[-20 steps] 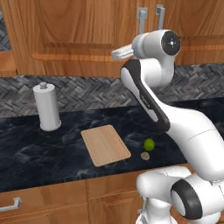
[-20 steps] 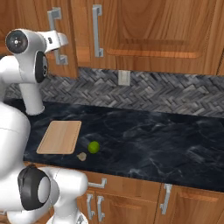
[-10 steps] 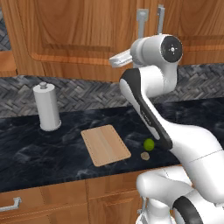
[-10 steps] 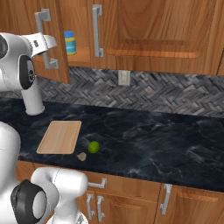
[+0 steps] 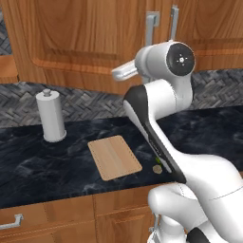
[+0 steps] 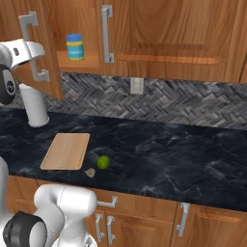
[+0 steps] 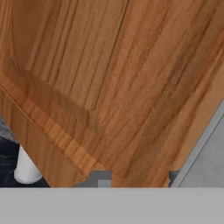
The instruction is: Open the cabinet. Place the bowl and condiment on the counter. Then place the lime and garlic on the cutting board.
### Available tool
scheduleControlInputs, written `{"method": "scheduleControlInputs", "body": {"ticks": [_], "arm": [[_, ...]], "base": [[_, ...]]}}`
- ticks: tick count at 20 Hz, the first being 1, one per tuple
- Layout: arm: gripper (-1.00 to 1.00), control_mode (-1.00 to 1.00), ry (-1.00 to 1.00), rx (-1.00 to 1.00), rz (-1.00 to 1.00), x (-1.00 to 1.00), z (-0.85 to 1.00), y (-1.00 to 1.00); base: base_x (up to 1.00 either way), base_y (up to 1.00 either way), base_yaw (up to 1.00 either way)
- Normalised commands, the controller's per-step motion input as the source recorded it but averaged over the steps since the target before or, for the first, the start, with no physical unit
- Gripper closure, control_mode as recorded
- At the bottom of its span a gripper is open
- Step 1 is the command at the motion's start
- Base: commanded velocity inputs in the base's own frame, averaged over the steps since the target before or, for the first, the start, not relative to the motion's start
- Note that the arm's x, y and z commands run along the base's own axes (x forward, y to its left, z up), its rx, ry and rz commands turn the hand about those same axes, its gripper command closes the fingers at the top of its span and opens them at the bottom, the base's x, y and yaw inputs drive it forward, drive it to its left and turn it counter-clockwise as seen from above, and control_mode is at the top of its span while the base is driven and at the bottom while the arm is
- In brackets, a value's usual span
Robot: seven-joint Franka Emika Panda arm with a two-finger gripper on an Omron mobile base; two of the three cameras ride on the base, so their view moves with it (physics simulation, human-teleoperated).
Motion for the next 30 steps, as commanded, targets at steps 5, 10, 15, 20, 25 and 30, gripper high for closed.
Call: {"method": "scheduleControlInputs", "body": {"ticks": [5,10,15,20,25,30], "arm": [[1.00,-1.00,0.14,0.00,-0.02,-0.25,-0.02,1.00],[1.00,-1.00,0.11,0.00,-0.03,-0.28,-0.12,1.00],[1.00,-1.00,0.07,-0.02,-0.03,-0.27,-0.23,1.00],[1.00,-1.00,0.03,-0.02,-0.02,-0.28,-0.17,0.95],[-1.00,-1.00,0.02,-0.04,-0.07,-0.69,-0.03,0.50],[-1.00,-1.00,0.00,0.00,-0.13,-1.00,0.00,-0.18]], "base": [[0.00,0.00,0.00],[0.00,0.00,0.00],[0.00,0.00,0.00],[0.00,0.00,0.00],[0.00,0.00,0.00],[0.00,0.00,0.00]]}}
